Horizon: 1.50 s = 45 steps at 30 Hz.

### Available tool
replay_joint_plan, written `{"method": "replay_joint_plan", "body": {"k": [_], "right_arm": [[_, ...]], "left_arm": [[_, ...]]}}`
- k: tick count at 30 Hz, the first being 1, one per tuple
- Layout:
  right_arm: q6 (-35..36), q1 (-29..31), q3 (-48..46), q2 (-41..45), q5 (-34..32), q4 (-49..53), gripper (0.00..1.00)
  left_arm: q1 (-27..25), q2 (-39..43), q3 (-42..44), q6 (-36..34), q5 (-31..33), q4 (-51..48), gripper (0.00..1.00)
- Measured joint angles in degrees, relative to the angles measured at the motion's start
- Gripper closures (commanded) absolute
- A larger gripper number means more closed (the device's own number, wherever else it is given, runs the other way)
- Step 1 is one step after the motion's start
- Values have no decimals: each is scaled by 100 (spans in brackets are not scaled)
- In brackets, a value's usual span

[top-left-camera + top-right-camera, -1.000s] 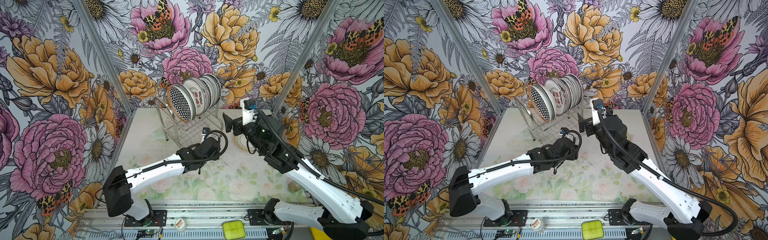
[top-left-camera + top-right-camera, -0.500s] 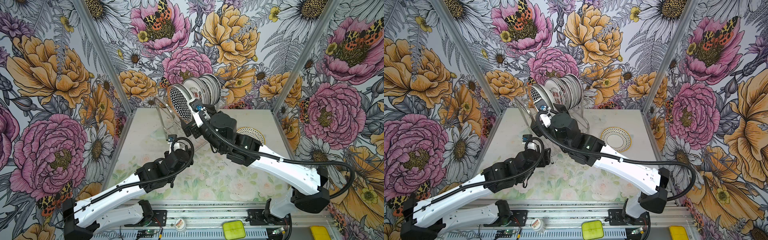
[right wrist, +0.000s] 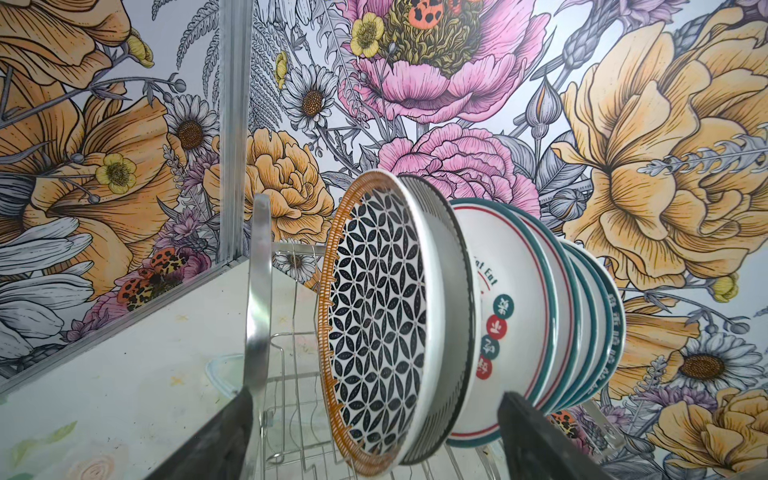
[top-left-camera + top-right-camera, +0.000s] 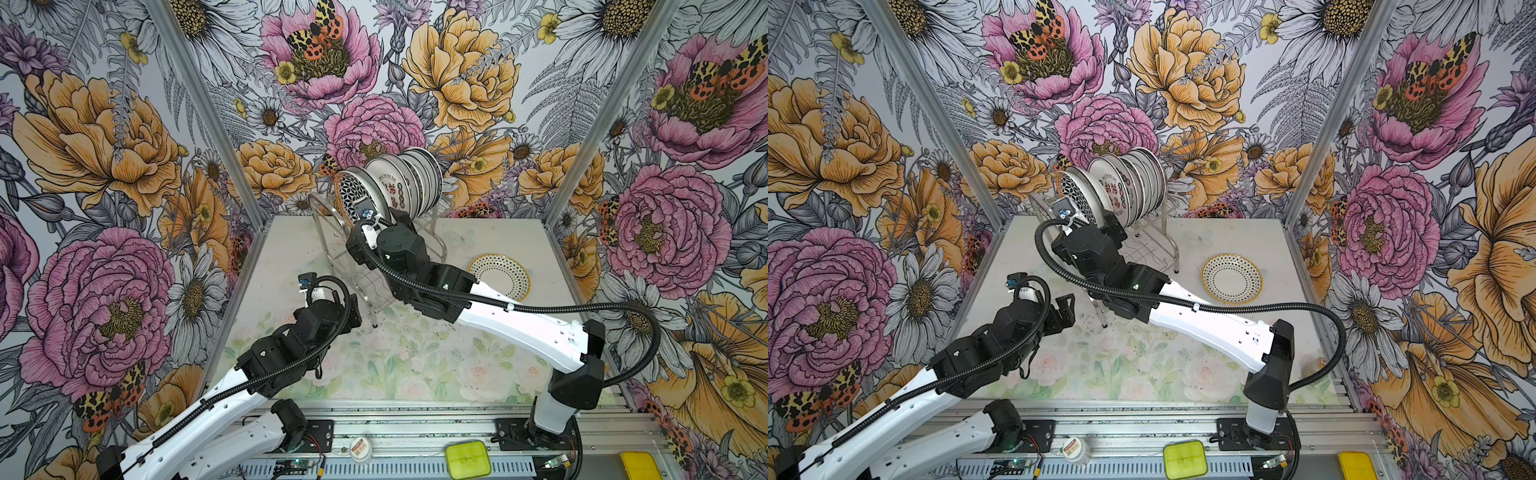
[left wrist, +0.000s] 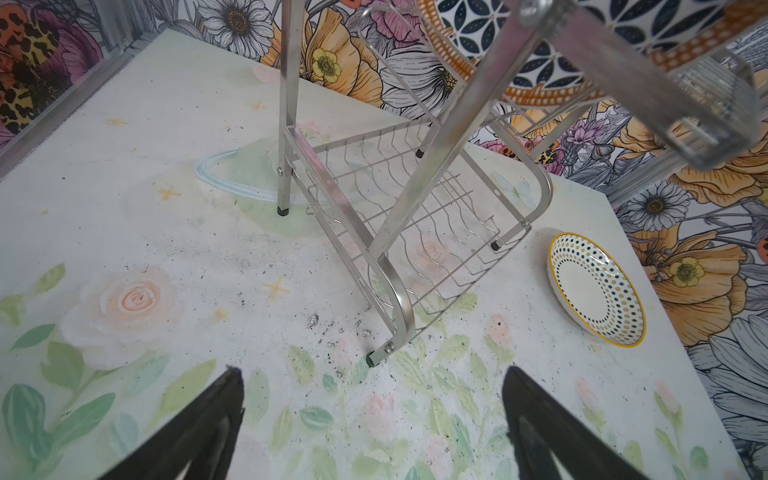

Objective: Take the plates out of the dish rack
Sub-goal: 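Move the right gripper back to the rack's plates while the left gripper withdraws, then lower the right gripper onto the black-and-white patterned plate's rim and close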

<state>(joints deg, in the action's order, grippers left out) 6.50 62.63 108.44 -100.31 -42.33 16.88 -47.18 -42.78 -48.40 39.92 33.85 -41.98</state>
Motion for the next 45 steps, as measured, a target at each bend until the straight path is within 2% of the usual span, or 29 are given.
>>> {"method": "replay_joint_plan", "body": {"k": [6, 14, 25, 36, 45], "right_arm": [[-372, -186, 142, -7, -7, -44, 18], [-719, -280, 247, -332, 55, -116, 35], [-929, -398, 275, -531, 28, -107, 46], [-1047, -529, 435, -743, -37, -133, 69], [-990, -573, 538, -850, -181, -195, 76]], "left_arm": [[164, 149, 74, -50, -164, -22, 1], [306, 313, 107, -92, -267, -26, 1], [509, 345, 116, -133, -487, -28, 1], [691, 348, 118, -157, -632, -26, 1], [813, 348, 118, -199, -673, -26, 1]]}}
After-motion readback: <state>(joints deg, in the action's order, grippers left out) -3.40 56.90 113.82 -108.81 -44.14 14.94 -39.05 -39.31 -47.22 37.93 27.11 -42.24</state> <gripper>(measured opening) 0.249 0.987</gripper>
